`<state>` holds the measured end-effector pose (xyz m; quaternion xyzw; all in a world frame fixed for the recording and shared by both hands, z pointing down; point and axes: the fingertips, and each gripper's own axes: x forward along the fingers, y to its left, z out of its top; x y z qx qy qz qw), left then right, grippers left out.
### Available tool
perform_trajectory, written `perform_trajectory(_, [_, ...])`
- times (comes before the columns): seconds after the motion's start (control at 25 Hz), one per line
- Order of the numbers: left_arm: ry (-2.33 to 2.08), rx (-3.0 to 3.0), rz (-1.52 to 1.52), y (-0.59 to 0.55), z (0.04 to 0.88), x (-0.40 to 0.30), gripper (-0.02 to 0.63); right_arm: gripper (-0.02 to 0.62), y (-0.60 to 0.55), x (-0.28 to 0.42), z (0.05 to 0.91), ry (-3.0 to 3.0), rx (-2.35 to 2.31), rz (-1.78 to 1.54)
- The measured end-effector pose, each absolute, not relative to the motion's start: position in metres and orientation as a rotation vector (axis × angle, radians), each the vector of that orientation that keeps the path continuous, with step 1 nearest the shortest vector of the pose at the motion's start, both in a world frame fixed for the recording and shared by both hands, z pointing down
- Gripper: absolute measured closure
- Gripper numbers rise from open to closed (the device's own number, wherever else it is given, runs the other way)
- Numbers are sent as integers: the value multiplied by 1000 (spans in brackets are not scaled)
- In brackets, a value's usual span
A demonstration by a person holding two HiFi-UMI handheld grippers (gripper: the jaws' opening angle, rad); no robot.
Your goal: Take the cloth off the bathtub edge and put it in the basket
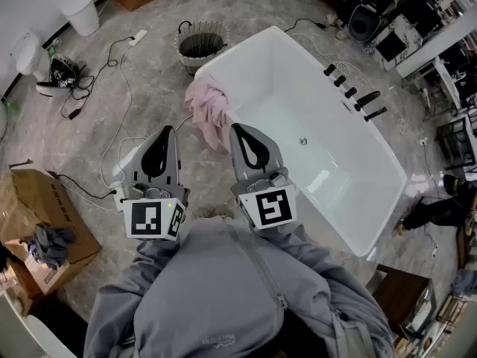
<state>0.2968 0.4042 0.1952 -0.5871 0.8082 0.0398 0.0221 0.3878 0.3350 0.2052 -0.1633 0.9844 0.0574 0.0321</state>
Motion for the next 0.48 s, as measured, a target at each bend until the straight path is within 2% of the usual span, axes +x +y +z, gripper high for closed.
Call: perform_trajectory(0.48, [2460,-1794,109,396,183,295,598,592,338,373,182,2998,-526,279])
